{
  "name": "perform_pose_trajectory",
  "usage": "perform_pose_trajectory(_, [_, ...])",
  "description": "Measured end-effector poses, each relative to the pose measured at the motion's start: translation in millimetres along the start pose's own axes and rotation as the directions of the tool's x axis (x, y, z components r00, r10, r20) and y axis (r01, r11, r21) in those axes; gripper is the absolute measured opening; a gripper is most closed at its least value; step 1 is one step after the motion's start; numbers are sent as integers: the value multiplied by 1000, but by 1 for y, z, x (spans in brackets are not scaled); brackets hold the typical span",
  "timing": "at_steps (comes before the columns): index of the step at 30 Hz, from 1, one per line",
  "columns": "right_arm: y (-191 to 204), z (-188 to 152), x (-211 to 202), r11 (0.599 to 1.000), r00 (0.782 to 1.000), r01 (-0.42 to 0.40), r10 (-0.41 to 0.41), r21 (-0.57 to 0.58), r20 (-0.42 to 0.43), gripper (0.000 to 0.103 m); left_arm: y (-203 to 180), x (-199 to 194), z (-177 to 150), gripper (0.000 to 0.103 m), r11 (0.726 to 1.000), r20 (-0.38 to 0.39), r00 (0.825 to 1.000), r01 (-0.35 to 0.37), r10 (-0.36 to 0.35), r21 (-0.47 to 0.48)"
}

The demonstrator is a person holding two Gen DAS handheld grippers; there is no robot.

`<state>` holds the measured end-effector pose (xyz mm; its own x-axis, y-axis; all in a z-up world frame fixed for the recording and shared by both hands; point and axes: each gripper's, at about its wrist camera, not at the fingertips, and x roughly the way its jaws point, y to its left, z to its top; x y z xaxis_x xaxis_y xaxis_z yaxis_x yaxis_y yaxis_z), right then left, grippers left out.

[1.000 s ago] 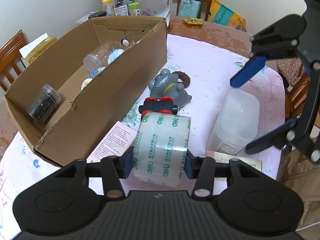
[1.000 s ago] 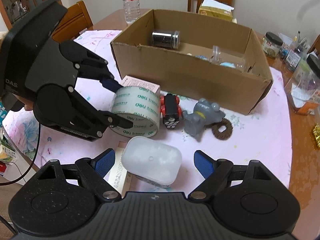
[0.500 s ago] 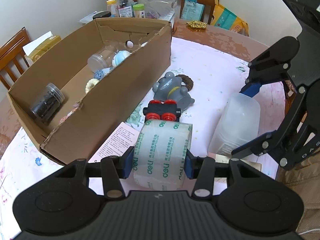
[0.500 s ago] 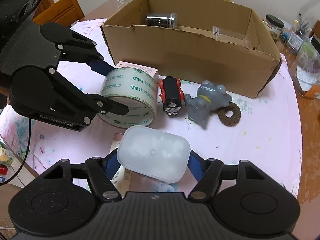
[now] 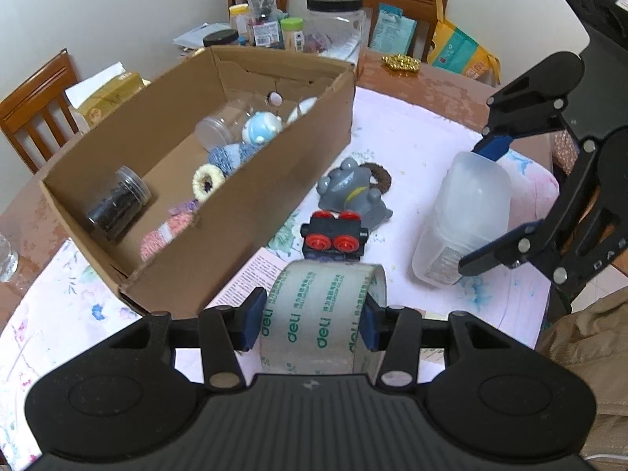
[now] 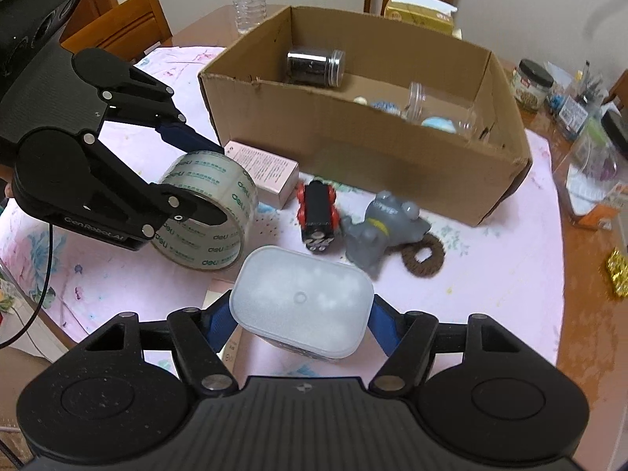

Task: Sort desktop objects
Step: 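Carry the tape roll and container into the box and open both grippers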

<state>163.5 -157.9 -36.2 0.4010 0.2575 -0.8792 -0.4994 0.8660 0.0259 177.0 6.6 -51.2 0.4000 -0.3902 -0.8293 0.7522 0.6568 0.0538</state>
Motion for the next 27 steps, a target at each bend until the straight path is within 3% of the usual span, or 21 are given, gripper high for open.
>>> perform_pose_trajectory(14, [-23, 40, -42, 994, 997, -5, 14, -112, 75, 74, 5, -39, 39, 47, 998, 56, 997, -49, 51, -30])
perform_pose_trajectory(27, [-64, 96, -51, 986, 991, 11, 11, -164, 136, 74, 35, -47, 89, 47, 989, 91, 986, -130, 137, -75])
